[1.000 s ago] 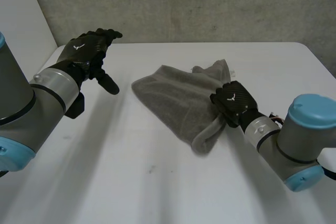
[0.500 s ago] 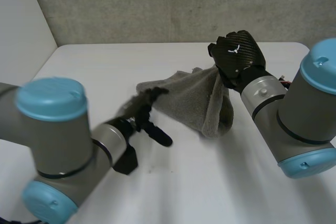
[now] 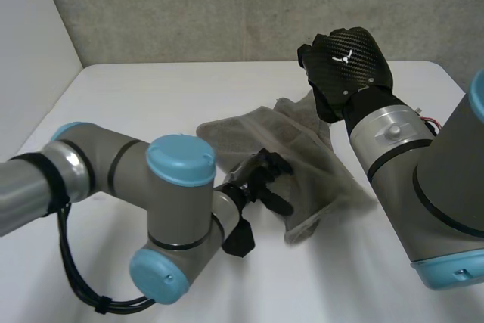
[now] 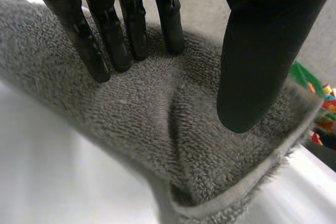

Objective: Fold the laundry

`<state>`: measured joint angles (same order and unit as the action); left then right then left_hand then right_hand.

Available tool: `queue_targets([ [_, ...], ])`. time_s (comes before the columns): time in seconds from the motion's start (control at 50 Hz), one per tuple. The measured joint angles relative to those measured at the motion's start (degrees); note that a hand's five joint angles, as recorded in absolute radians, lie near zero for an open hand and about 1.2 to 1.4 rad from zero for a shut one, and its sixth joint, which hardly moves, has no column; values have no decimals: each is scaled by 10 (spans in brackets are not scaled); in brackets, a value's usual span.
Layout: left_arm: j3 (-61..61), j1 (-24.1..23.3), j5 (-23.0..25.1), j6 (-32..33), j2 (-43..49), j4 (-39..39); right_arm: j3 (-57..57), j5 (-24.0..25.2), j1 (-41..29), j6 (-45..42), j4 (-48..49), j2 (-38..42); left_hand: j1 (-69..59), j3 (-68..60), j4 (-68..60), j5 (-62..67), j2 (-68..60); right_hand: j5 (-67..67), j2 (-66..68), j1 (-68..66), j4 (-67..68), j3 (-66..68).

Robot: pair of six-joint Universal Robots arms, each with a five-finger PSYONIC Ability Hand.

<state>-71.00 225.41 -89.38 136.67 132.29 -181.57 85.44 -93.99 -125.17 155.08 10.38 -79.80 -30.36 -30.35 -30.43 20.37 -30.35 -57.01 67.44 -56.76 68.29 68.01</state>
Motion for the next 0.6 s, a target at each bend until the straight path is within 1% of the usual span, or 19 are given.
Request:
queue_targets([
  [0.12,55,-16,-5,-14,42,-5,-1,1,-8,0,0,-8,-7,-6,-6,7,-7,0,0,0,0,0],
  [0.26,80,-25,-18,-19,64,-5,4,3,-6,-3,-5,-5,-8,-8,-7,8,-8,4,-8,6,-5,-9],
  [0.28,80,-26,-19,-19,64,-4,5,3,-6,-3,-7,-5,-7,-8,-7,7,-7,40,-51,37,-49,-48],
  [0.3,78,-26,-22,-19,62,-3,9,5,-2,-3,-13,-2,-6,-6,-6,6,-7,98,-121,91,-117,-125],
  [0.32,76,-26,-23,-19,59,-3,12,6,0,-3,-17,0,-6,-6,-5,4,-6,98,-121,91,-117,-125],
  [0.34,73,-25,-25,-19,56,-2,15,7,5,-3,-22,2,-6,-6,-5,4,-5,201,-223,175,-223,-221],
  [0.36,68,-24,-26,-18,51,-2,19,8,13,-3,-28,8,-6,-6,-4,3,-5,256,-279,221,-276,-274],
  [0.38,68,-24,-26,-18,51,-2,19,8,13,-3,-28,8,-6,-6,-4,3,-5,256,-279,221,-276,-274],
  [0.4,58,-22,-27,-18,40,-1,23,10,23,-2,-35,14,-3,-3,-2,1,-3,349,-364,294,-366,-364],
  [0.44,36,-14,-29,-17,17,-2,36,21,72,4,-61,45,-2,-2,1,-1,-1,415,-417,340,-427,-424],
  [0.48,16,-5,-30,-16,-5,-3,44,36,106,16,-75,65,2,3,4,-5,3,439,-433,358,-452,-444],
  [0.5,16,-5,-30,-16,-5,-3,44,36,106,16,-75,65,2,3,4,-5,3,439,-433,358,-452,-444],
  [0.54,-10,8,-30,-15,-33,-5,56,65,152,47,-89,89,11,11,13,-13,11,446,-433,362,-457,-445],
  [0.6,-36,22,-29,-14,-61,-6,69,104,191,95,-94,103,31,31,32,-31,31,446,-433,362,-457,-445],
])
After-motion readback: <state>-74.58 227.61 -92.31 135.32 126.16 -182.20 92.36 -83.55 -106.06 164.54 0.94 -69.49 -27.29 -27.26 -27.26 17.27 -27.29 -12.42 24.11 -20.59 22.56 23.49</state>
